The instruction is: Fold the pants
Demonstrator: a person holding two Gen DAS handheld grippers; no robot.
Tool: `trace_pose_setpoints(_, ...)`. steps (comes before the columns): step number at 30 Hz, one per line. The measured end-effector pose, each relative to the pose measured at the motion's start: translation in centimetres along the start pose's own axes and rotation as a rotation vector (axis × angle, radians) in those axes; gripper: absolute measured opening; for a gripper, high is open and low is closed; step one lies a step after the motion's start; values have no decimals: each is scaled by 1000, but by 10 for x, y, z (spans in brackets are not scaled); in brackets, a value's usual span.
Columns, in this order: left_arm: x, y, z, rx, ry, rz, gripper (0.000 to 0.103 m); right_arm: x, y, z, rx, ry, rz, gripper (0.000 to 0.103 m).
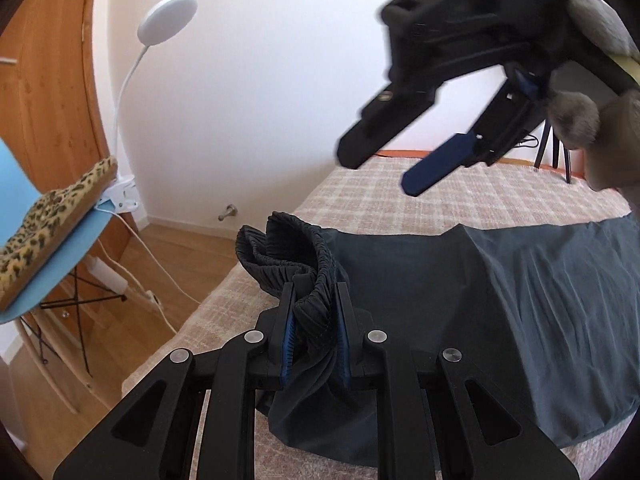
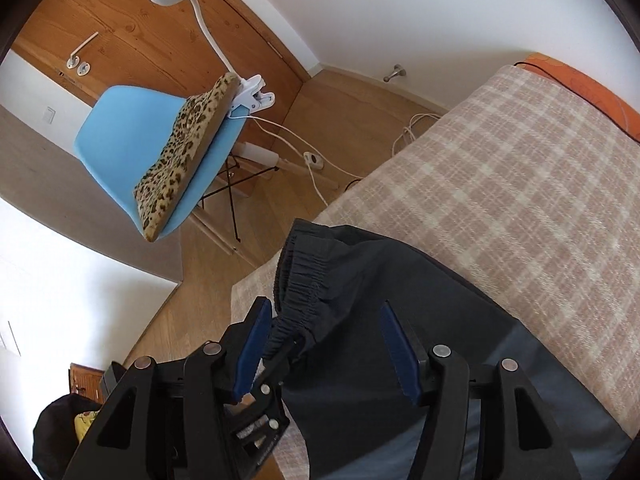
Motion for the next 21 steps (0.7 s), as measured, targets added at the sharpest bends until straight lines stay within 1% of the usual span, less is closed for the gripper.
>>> trace_pose_setpoints(6,-17,-4,-3,-44,28,108,16,10,11,47,109,-20,-7,60)
trace_pose_setpoints(9,-25,-7,-2,-50,26,135,16,12,12,62,149,-38,-13,60)
trace_pose_setpoints(12,-26,-6,-3,-59,38,149,16,10,8,69,191,-101,-51,61)
trace_pose_setpoints(15,-28,-6,-5,-66,42,161,16,4,5,69,214,-205,-92,62)
trace_pose_setpoints(16,-30,-6,-7,-72,49,173,16,3,5,69,224,-222,-101,62)
trace_pose_setpoints(19,-40,-6,-12,-105,79,243,16,2,2,75,266,-254,-114,66)
trace_pose_setpoints(21,-47,-7,-14,-119,96,289,16,0,-1,83,304,-307,-143,68)
Point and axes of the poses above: each gripper's, at about its wrist camera, not at the fingertips, and z roughly the way its jaws point, x to its left, y to its top, the point moved 10 cm from there along z, roughly the way its jaws point, and after that the axes turned 8 degrees about y, right-handed, at the moved point
